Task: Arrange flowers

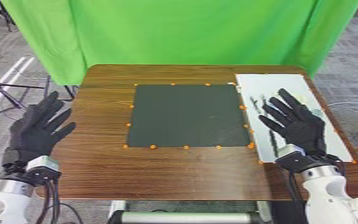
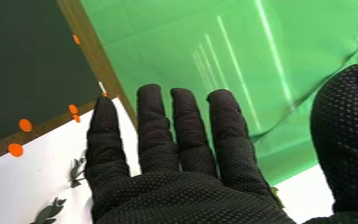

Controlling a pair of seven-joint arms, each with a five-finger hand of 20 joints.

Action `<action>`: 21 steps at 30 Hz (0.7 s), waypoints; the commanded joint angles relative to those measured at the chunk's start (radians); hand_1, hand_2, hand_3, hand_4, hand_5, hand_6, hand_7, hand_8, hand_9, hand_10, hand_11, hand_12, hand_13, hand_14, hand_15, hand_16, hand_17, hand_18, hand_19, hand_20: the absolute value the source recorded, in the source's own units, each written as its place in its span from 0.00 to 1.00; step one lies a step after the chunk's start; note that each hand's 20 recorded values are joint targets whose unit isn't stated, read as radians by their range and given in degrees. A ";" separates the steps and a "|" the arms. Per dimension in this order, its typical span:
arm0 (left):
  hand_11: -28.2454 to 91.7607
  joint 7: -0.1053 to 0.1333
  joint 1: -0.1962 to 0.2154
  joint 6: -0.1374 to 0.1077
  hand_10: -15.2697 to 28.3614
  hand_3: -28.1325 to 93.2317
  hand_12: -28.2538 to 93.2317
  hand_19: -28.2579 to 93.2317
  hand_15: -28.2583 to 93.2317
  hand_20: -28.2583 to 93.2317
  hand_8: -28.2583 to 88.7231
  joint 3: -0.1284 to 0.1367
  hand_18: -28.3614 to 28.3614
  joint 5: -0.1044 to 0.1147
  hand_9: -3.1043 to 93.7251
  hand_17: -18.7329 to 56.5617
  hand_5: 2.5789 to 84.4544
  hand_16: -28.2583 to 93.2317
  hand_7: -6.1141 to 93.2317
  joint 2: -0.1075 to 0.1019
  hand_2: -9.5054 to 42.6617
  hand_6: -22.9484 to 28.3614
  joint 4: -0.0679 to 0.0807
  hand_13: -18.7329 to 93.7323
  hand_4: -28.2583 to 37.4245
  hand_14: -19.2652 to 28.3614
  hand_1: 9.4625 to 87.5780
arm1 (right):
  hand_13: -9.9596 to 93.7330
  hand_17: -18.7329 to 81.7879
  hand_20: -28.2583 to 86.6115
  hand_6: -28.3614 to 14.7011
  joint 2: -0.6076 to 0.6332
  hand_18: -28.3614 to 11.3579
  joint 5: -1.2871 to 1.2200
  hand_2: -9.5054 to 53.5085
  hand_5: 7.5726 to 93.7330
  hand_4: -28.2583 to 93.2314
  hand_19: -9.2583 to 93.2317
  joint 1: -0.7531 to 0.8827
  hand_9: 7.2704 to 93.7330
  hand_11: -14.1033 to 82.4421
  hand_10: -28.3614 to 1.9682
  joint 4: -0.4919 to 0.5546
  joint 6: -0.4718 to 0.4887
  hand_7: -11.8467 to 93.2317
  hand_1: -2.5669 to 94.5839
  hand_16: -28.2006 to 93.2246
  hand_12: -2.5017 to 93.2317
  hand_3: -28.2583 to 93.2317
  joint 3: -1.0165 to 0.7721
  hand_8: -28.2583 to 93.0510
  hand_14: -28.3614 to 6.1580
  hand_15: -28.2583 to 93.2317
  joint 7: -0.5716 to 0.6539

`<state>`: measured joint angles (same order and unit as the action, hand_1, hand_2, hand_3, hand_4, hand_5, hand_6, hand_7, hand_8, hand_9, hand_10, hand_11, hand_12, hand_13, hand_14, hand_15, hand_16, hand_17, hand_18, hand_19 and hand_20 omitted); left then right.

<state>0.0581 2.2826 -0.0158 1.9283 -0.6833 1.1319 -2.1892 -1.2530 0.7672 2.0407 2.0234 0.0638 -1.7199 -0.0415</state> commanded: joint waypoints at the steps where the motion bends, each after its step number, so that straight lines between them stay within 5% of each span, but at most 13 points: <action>1: 0.33 -0.006 0.015 0.008 0.56 0.79 0.40 0.54 0.35 0.31 0.16 0.003 0.84 -0.003 0.20 0.08 0.22 0.30 0.24 0.007 0.12 0.47 -0.005 0.27 0.00 0.65 0.17 | 0.38 0.21 0.46 0.58 -0.001 0.23 -0.002 0.08 0.29 0.03 0.45 0.012 0.31 0.20 0.53 0.003 -0.004 0.25 0.20 0.53 0.27 0.94 0.004 0.16 0.51 0.27 -0.004; 3: 0.33 -0.014 0.027 0.012 0.56 0.79 0.40 0.54 0.35 0.31 0.16 0.006 0.84 -0.002 0.20 0.08 0.22 0.30 0.24 0.019 0.12 0.47 -0.008 0.27 0.00 0.65 0.17 | 0.38 0.21 0.46 0.58 -0.002 0.23 0.005 0.08 0.29 0.03 0.45 0.014 0.31 0.20 0.54 0.006 0.001 0.25 0.20 0.53 0.27 0.94 0.001 0.16 0.51 0.27 -0.006; 9: 0.33 -0.001 0.006 0.012 0.56 0.79 0.40 0.54 0.35 0.31 0.16 -0.002 0.84 -0.009 0.20 0.08 0.22 0.30 0.24 0.000 0.12 0.47 -0.003 0.27 0.00 0.65 0.17 | 0.38 0.21 0.46 0.58 -0.004 0.23 0.003 0.08 0.29 0.03 0.45 0.004 0.31 0.20 0.53 0.003 0.002 0.25 0.20 0.53 0.27 0.94 -0.001 0.16 0.51 0.27 -0.009; 14: 0.33 -0.011 0.030 0.004 0.56 0.79 0.40 0.54 0.35 0.31 0.16 -0.003 0.84 0.000 0.20 0.08 0.22 0.30 0.24 0.019 0.12 0.47 -0.008 0.27 0.00 0.65 0.17 | 0.38 0.21 0.46 0.58 -0.007 0.23 0.005 0.08 0.29 0.03 0.45 0.016 0.31 0.20 0.53 0.008 -0.004 0.25 0.20 0.53 0.27 0.94 -0.003 0.16 0.51 0.27 -0.006; 21: 0.33 -0.003 -0.007 0.011 0.56 0.79 0.40 0.54 0.35 0.31 0.16 -0.005 0.84 -0.004 0.20 0.08 0.22 0.30 0.24 0.000 0.12 0.47 0.002 0.27 0.00 0.65 0.17 | 0.38 0.21 0.46 0.58 -0.003 0.23 0.001 0.08 0.28 0.03 0.45 0.009 0.31 0.20 0.53 0.005 -0.006 0.25 0.20 0.53 0.27 0.94 -0.001 0.16 0.51 0.27 -0.006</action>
<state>0.0576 2.2941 -0.0134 1.9258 -0.6842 1.1363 -2.1895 -1.2538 0.7667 2.0446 2.0244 0.0625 -1.7224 -0.0387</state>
